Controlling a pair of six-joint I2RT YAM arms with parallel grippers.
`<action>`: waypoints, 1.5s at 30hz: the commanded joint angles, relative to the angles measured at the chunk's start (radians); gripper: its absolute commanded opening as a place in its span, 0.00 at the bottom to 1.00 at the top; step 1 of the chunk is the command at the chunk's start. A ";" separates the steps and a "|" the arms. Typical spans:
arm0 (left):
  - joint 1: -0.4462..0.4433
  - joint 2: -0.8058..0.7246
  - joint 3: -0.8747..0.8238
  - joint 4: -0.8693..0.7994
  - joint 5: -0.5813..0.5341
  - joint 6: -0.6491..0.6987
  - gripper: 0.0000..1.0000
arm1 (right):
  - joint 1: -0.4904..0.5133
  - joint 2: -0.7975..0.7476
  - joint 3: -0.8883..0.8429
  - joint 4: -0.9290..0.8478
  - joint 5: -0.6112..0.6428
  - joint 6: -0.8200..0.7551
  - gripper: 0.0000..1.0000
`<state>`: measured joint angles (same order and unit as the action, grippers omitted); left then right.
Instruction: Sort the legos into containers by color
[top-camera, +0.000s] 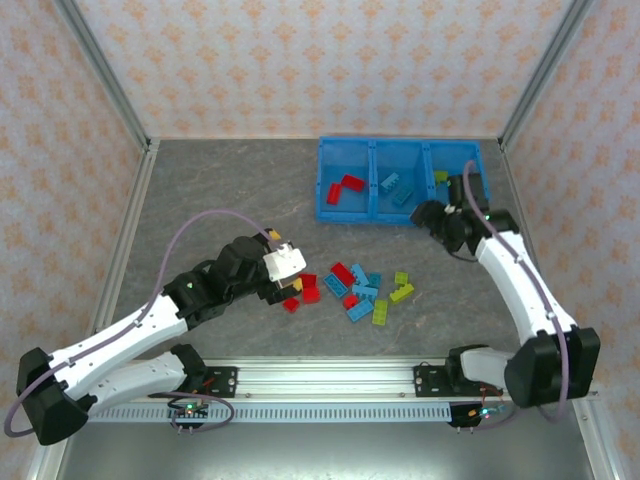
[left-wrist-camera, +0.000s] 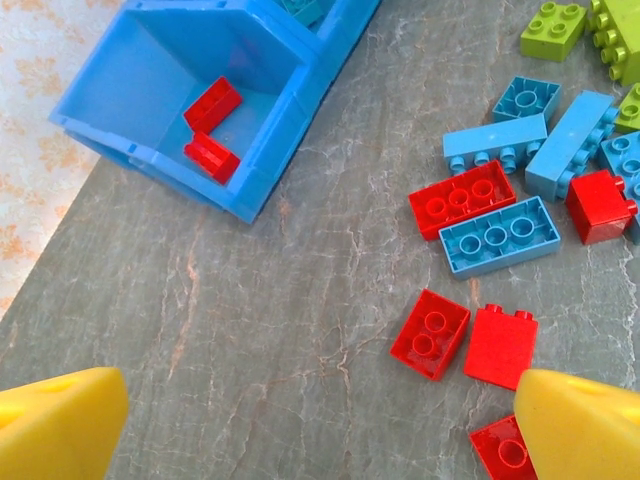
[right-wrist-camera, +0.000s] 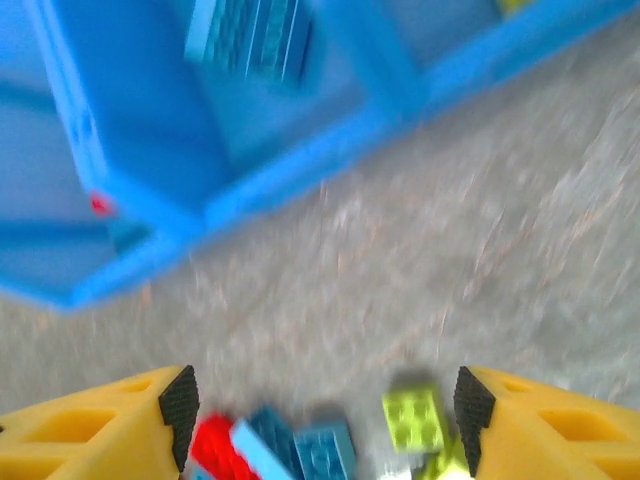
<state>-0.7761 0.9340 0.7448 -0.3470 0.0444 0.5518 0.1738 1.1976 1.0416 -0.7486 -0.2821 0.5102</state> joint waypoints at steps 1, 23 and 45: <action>0.008 0.012 0.018 0.000 0.006 0.013 1.00 | 0.070 -0.073 -0.108 -0.127 0.037 0.101 0.75; 0.012 0.034 0.011 0.002 -0.014 0.020 1.00 | 0.312 0.176 -0.307 0.053 0.050 0.209 0.74; 0.011 0.019 0.020 -0.008 -0.007 0.018 1.00 | 0.168 -0.109 -0.061 -0.030 0.483 0.076 0.17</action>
<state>-0.7696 0.9714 0.7448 -0.3470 0.0441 0.5522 0.4023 1.0790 0.8780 -0.7994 0.0776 0.6815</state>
